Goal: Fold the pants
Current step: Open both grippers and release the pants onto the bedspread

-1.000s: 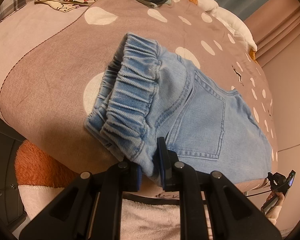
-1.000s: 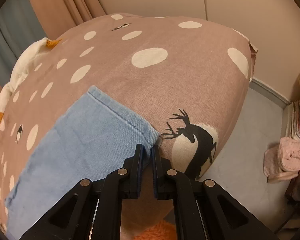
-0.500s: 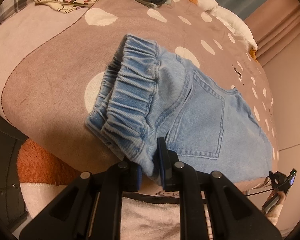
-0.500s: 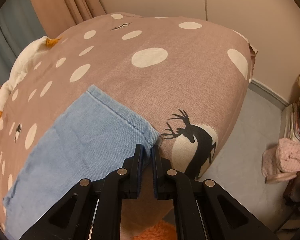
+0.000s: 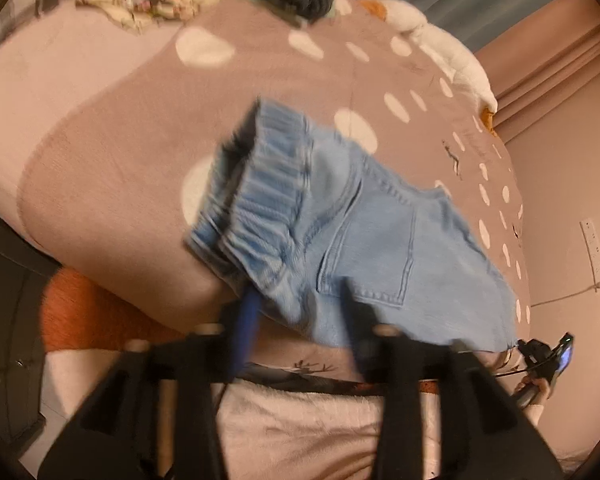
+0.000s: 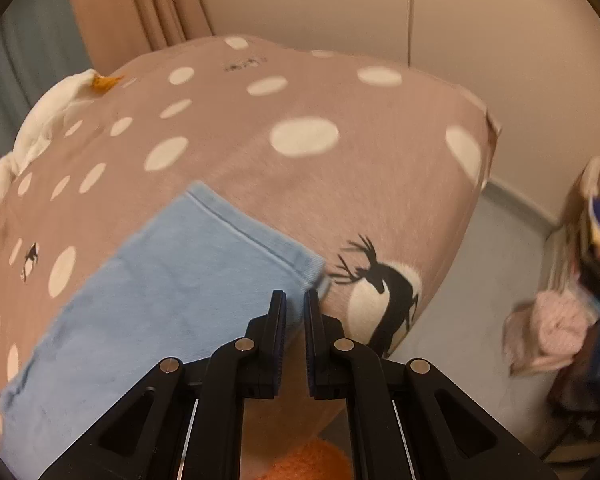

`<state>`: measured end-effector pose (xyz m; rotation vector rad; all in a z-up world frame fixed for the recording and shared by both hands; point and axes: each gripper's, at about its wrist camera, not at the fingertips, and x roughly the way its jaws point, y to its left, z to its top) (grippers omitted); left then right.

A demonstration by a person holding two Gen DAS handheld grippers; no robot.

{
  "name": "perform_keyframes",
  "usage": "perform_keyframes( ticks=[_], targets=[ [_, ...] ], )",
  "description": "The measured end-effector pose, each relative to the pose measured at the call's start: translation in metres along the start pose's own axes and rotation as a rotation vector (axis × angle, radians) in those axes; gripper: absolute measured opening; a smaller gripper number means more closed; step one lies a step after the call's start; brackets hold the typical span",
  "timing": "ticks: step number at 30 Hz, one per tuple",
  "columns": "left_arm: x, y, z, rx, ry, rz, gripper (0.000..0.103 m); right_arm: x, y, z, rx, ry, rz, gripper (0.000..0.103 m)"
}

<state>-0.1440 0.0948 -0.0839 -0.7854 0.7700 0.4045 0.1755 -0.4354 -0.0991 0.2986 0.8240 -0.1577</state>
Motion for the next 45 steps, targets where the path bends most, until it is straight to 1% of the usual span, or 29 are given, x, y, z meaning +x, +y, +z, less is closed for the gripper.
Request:
perform_keyframes(
  ticks=[1, 2, 3, 4, 5, 6, 9, 10, 11, 12, 14, 16, 18, 19, 20, 21, 23, 25, 26, 29, 32, 35, 38, 41, 44, 45],
  targets=[
    [-0.007, -0.001, 0.002, 0.010, -0.029, 0.004, 0.061, -0.009, 0.012, 0.001, -0.030, -0.020, 0.011, 0.005],
    [-0.013, 0.000, 0.004, 0.018, -0.057, 0.000, 0.061, -0.017, 0.023, 0.002, -0.059, -0.032, 0.032, 0.008],
    [-0.020, 0.000, 0.010, 0.023, -0.085, -0.011, 0.062, -0.022, 0.033, 0.003, -0.083, -0.039, 0.054, 0.022],
    [-0.023, 0.001, 0.014, 0.024, -0.095, -0.027, 0.066, -0.030, 0.049, 0.003, -0.119, -0.050, 0.096, 0.034],
    [-0.024, 0.002, 0.019, 0.023, -0.098, -0.041, 0.067, -0.035, 0.062, 0.002, -0.151, -0.062, 0.137, 0.056],
    [-0.022, 0.003, 0.024, 0.022, -0.094, -0.043, 0.068, -0.042, 0.079, 0.000, -0.192, -0.078, 0.188, 0.062],
    [-0.013, 0.007, 0.042, 0.013, -0.088, -0.010, 0.068, -0.054, 0.136, -0.014, -0.343, -0.053, 0.326, 0.062],
    [-0.011, 0.007, 0.047, 0.018, -0.090, -0.013, 0.068, -0.056, 0.156, -0.021, -0.393, -0.032, 0.384, 0.062],
    [-0.007, 0.007, 0.053, 0.021, -0.087, -0.024, 0.068, -0.056, 0.176, -0.028, -0.432, -0.002, 0.438, 0.062],
    [-0.003, 0.007, 0.058, 0.020, -0.076, -0.040, 0.068, -0.056, 0.190, -0.033, -0.462, 0.028, 0.474, 0.062],
    [0.002, 0.012, 0.066, 0.009, -0.058, -0.048, 0.067, -0.055, 0.222, -0.050, -0.546, 0.098, 0.564, 0.062],
    [0.016, 0.015, 0.073, 0.003, -0.028, -0.051, 0.066, -0.056, 0.256, -0.071, -0.648, 0.143, 0.622, 0.062],
    [0.026, 0.018, 0.076, -0.005, -0.001, -0.052, 0.065, -0.057, 0.281, -0.088, -0.729, 0.165, 0.633, 0.062],
    [0.036, 0.021, 0.076, -0.013, 0.021, -0.055, 0.059, -0.056, 0.294, -0.096, -0.763, 0.178, 0.634, 0.062],
    [0.040, 0.023, 0.075, -0.017, 0.033, -0.054, 0.058, -0.054, 0.301, -0.101, -0.785, 0.195, 0.643, 0.062],
    [0.046, 0.028, 0.073, -0.035, 0.034, -0.066, 0.057, -0.053, 0.306, -0.104, -0.798, 0.216, 0.657, 0.062],
    [0.046, 0.037, 0.069, -0.075, 0.026, -0.108, 0.047, -0.052, 0.316, -0.111, -0.808, 0.262, 0.701, 0.062],
    [0.042, 0.039, 0.064, -0.075, 0.014, -0.104, 0.040, -0.052, 0.322, -0.114, -0.810, 0.285, 0.714, 0.062],
    [0.040, 0.038, 0.062, -0.066, 0.010, -0.100, 0.040, -0.051, 0.326, -0.115, -0.814, 0.291, 0.715, 0.062],
    [0.038, 0.029, 0.054, -0.009, -0.006, -0.045, 0.038, -0.047, 0.337, -0.115, -0.820, 0.300, 0.702, 0.062],
    [0.038, 0.026, 0.052, 0.026, -0.019, -0.011, 0.038, -0.041, 0.337, -0.111, -0.808, 0.327, 0.707, 0.062],
    [0.042, 0.029, 0.053, 0.015, -0.016, -0.014, 0.038, -0.039, 0.341, -0.112, -0.828, 0.333, 0.699, 0.062],
    [0.041, 0.028, 0.052, 0.016, -0.017, -0.003, 0.038, -0.036, 0.347, -0.110, -0.864, 0.303, 0.661, 0.062],
    [0.041, 0.027, 0.049, 0.030, -0.026, 0.014, 0.038, -0.029, 0.355, -0.114, -0.913, 0.327, 0.659, 0.062],
    [0.041, 0.028, 0.049, 0.027, -0.025, 0.010, 0.038, -0.022, 0.362, -0.121, -0.968, 0.344, 0.651, 0.062],
    [0.042, 0.027, 0.050, 0.026, -0.024, 0.009, 0.038, -0.020, 0.364, -0.122, -0.984, 0.344, 0.647, 0.060]
  ],
)
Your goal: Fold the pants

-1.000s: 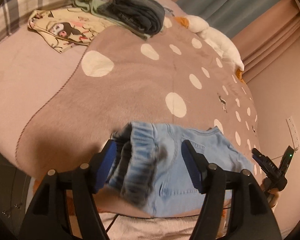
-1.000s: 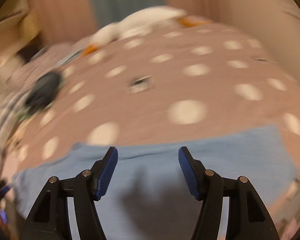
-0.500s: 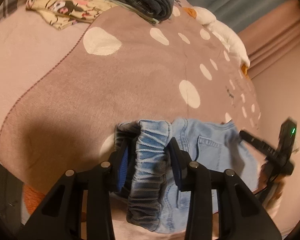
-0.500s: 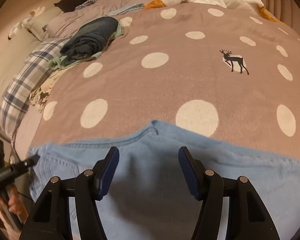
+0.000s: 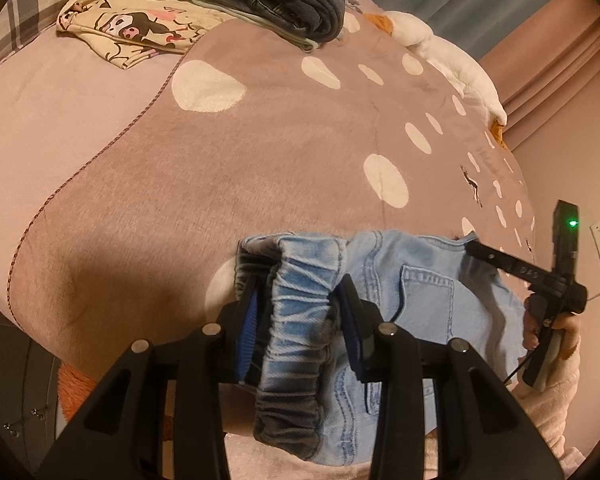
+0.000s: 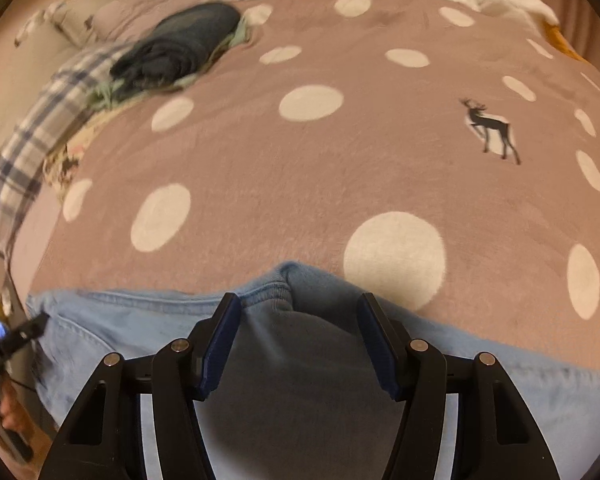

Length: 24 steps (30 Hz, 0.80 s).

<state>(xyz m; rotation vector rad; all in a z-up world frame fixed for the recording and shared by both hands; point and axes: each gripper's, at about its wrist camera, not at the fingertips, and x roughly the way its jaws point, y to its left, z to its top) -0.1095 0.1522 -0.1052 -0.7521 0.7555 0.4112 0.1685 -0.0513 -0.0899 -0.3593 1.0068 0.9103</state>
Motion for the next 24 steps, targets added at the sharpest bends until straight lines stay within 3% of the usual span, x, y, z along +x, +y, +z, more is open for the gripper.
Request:
perform_keyframes(
  ticks=[1, 2, 3, 4, 5, 9, 14, 24],
  targets=[
    [0.000, 0.000, 0.000, -0.001, 0.002, 0.000, 0.038, 0.004, 0.002, 0.000, -0.020, 0.006, 0.005, 0.056],
    [0.000, 0.000, 0.001, -0.002, 0.003, 0.002, 0.038, 0.006, 0.003, 0.000, -0.032, 0.010, 0.022, 0.039],
    [0.000, -0.001, 0.001, -0.002, 0.003, 0.004, 0.039, 0.007, 0.004, 0.000, -0.035, 0.008, 0.044, 0.017],
    [0.000, -0.001, 0.001, -0.004, 0.003, 0.006, 0.039, 0.006, 0.006, 0.000, -0.031, -0.003, 0.038, 0.016],
    [0.000, -0.001, 0.001, -0.008, 0.002, 0.008, 0.039, 0.003, 0.007, 0.001, -0.025, -0.016, 0.047, 0.008],
    [0.002, 0.000, 0.004, -0.018, 0.009, 0.011, 0.040, -0.021, 0.007, 0.009, 0.019, -0.115, 0.075, 0.008],
    [0.004, -0.002, 0.005, -0.009, 0.010, 0.027, 0.042, 0.018, 0.004, 0.012, 0.059, -0.038, 0.066, 0.008],
    [0.004, -0.001, 0.006, -0.030, 0.013, 0.045, 0.047, 0.023, 0.009, 0.009, 0.068, -0.063, 0.037, 0.008]
  ],
)
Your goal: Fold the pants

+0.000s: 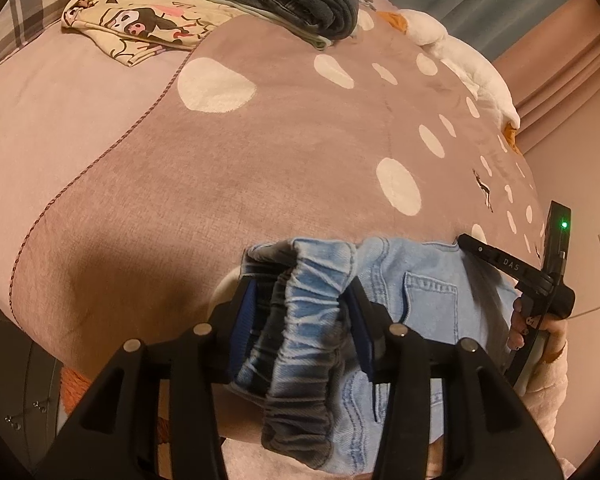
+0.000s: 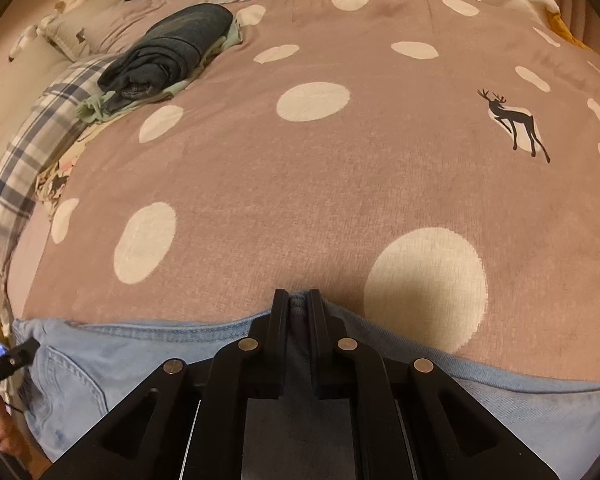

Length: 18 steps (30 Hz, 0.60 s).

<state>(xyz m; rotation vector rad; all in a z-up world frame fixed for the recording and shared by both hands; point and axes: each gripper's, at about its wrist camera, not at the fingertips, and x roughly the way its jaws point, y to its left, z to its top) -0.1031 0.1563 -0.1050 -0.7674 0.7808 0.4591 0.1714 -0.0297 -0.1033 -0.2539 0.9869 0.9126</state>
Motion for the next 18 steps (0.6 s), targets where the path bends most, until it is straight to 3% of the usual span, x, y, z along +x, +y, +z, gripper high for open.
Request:
perform_keyframes(
  ticks=[6, 8, 10, 13, 14, 15, 18],
  targets=[
    [-0.015, -0.011, 0.001, -0.013, -0.005, 0.032, 0.049, -0.001, -0.006, 0.000, 0.007, -0.008, -0.006, 0.007],
    [-0.029, -0.021, 0.002, 0.014, -0.037, 0.069, 0.057, -0.002, -0.004, 0.000, -0.006, -0.004, -0.011, 0.007],
    [-0.042, -0.031, 0.002, 0.041, -0.084, 0.095, 0.081, -0.004, -0.002, 0.003, -0.026, 0.008, -0.021, 0.011],
    [-0.067, -0.048, 0.001, 0.083, -0.169, 0.096, 0.086, -0.019, -0.004, 0.004, 0.005, -0.012, -0.026, 0.030],
    [-0.071, -0.050, 0.001, 0.087, -0.178, 0.087, 0.087, -0.028, -0.007, 0.003, 0.019, -0.041, -0.025, 0.053],
    [-0.076, -0.055, 0.002, 0.087, -0.185, 0.061, 0.088, -0.037, -0.010, 0.001, 0.026, -0.066, -0.028, 0.066],
    [-0.082, -0.066, 0.001, 0.090, -0.189, -0.001, 0.090, -0.065, -0.024, -0.007, 0.037, -0.126, -0.042, 0.067]
  ],
)
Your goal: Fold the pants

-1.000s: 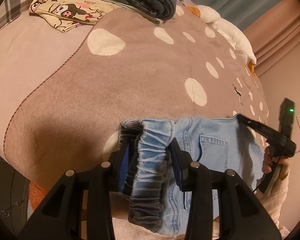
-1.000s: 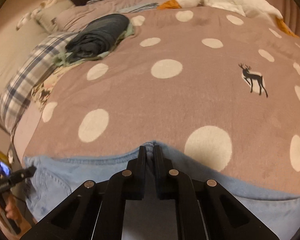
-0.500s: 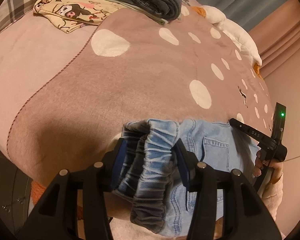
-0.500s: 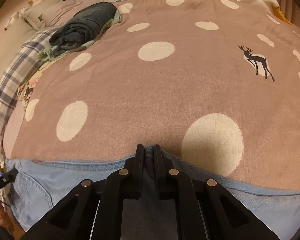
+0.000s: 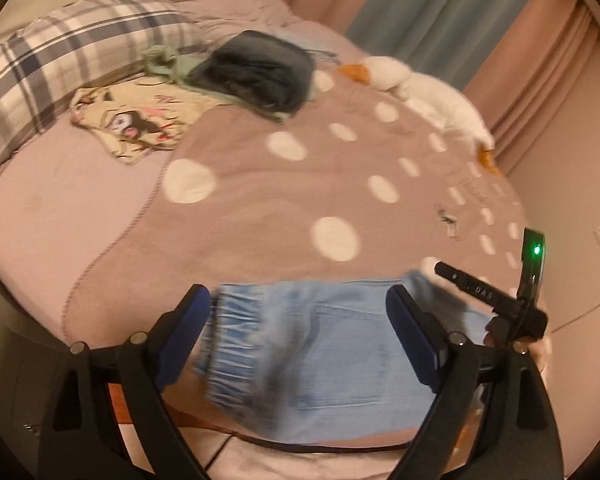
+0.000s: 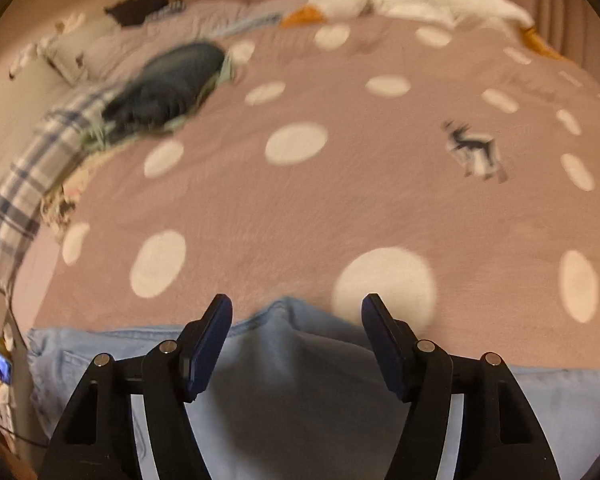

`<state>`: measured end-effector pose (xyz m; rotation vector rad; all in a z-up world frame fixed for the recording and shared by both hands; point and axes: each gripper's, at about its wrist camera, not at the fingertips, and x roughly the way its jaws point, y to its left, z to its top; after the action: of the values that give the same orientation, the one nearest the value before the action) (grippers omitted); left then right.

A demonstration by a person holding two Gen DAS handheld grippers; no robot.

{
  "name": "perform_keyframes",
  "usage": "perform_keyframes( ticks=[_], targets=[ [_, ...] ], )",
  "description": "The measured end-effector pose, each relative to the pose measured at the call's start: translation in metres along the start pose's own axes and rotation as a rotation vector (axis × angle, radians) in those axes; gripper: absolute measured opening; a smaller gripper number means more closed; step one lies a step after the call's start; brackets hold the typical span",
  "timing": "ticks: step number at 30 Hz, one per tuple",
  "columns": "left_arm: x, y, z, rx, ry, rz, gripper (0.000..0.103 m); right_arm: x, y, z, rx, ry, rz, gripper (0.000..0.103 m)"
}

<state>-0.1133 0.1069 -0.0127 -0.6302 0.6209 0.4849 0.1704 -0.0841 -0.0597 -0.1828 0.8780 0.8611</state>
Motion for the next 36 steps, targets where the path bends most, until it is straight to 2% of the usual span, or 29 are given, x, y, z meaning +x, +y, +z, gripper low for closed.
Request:
perform_keyframes(
  ticks=[6, 14, 18, 22, 25, 31, 36],
  targets=[
    [0.022, -0.040, -0.003, 0.054, 0.042, -0.059, 0.090, -0.047, -0.070, -0.024, 0.144, -0.058, -0.064, 0.067],
    [0.069, -0.095, -0.005, 0.103, 0.138, -0.162, 0.088, -0.092, -0.185, -0.066, 0.402, -0.069, -0.261, 0.067],
    [0.112, -0.125, -0.009, 0.136, 0.223, -0.187, 0.070, -0.113, -0.230, -0.087, 0.520, -0.093, -0.325, 0.067],
    [0.151, -0.144, -0.014, 0.137, 0.307, -0.196, 0.049, -0.125, -0.268, -0.106, 0.633, -0.094, -0.354, 0.067],
    [0.177, -0.160, -0.017, 0.144, 0.358, -0.223, 0.044, -0.131, -0.285, -0.115, 0.677, -0.098, -0.377, 0.067],
    [0.220, -0.182, -0.024, 0.207, 0.396, -0.157, 0.042, -0.139, -0.318, -0.122, 0.753, -0.133, -0.369, 0.067],
    [0.226, -0.181, -0.027, 0.218, 0.400, -0.140, 0.042, -0.130, -0.329, -0.115, 0.738, -0.142, -0.315, 0.067]
  ],
)
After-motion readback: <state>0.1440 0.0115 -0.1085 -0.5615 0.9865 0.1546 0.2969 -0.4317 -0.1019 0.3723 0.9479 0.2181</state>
